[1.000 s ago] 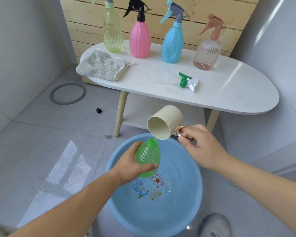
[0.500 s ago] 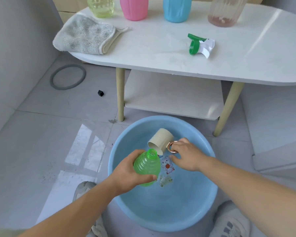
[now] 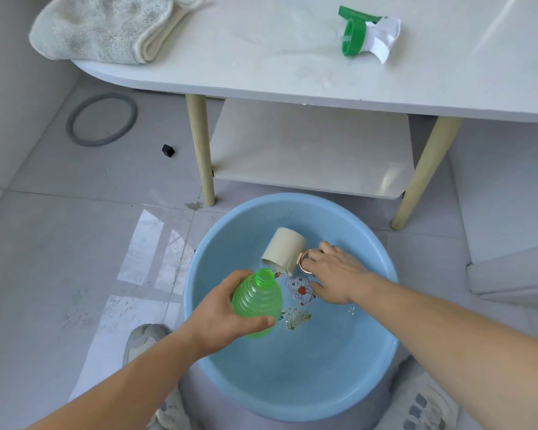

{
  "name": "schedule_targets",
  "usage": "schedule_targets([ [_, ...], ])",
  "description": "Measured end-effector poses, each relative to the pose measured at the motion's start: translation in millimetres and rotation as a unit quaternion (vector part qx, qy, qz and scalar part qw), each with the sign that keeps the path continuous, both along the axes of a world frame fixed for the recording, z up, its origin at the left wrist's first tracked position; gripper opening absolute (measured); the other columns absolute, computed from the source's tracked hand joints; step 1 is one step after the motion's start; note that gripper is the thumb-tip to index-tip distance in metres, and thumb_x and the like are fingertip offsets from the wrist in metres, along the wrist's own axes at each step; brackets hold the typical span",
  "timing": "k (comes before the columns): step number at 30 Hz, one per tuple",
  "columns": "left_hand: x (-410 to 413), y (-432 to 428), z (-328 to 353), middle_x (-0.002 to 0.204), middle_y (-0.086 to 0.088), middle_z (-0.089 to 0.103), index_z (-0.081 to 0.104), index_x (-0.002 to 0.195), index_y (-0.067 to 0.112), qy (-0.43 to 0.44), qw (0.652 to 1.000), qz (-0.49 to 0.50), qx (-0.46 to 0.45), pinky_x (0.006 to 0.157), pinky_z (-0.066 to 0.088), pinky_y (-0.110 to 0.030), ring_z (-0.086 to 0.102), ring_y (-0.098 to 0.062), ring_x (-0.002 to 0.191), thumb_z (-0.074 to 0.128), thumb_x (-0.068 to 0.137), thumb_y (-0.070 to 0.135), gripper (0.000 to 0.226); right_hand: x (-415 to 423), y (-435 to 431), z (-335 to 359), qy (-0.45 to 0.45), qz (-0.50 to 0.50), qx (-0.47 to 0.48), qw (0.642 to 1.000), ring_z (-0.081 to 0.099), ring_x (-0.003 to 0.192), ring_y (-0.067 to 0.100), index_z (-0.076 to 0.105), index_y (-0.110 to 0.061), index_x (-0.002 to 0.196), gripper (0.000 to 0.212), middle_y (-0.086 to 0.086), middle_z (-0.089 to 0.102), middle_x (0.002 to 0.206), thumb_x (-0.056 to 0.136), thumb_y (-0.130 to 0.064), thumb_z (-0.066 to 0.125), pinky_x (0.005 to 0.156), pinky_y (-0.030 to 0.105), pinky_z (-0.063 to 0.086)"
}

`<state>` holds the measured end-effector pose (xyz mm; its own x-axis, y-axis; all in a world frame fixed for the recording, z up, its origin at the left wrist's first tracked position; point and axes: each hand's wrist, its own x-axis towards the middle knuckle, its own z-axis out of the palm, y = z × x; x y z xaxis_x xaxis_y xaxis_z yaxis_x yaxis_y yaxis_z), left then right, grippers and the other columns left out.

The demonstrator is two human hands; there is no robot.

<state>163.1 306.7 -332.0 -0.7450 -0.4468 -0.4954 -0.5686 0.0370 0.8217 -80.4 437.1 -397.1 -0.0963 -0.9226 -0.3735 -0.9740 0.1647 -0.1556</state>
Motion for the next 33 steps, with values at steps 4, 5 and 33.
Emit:
schedule_targets([
  [4,-1.9,-0.2,0.4,0.113,0.006,0.072,0.061,0.122,0.032,0.003,1.0,0.004,0.002,0.093,0.056,-0.026,0.068,-0.01,0.106,0.093,0.063,0.032,0.067,0.1,1.3,-0.8,0.007,0.007,0.011,1.0,0.04,0.113,0.025,0.05,-0.02,0.129,0.041,-0.001,0.051,0.129,0.093,-0.04,0.048,0.095,0.034,0.035],
  [5,-1.8,-0.3,0.1,0.113,0.006,0.072,0.061,0.122,0.032,0.003,1.0,0.003,0.001,0.093,0.056,-0.026,0.068,-0.01,0.106,0.093,0.064,0.032,0.067,-0.2,1.9,-1.0,0.009,0.008,0.014,1.0,0.04,0.113,0.025,0.05,-0.02,0.129,0.041,0.0,0.051,0.129,0.093,-0.039,0.048,0.096,0.035,0.035],
  [33,2.7,-3.6,30.6,0.111,0.014,0.072,0.06,0.124,0.037,0.054,0.998,0.015,-0.02,0.089,0.055,-0.027,0.068,-0.004,0.103,0.095,0.068,0.028,0.066,24.6,-12.9,99.8,-0.412,-0.365,-0.047,0.833,0.053,0.079,0.015,0.066,-0.015,0.084,0.03,0.005,0.073,0.096,0.099,-0.038,0.054,0.079,0.035,0.05],
])
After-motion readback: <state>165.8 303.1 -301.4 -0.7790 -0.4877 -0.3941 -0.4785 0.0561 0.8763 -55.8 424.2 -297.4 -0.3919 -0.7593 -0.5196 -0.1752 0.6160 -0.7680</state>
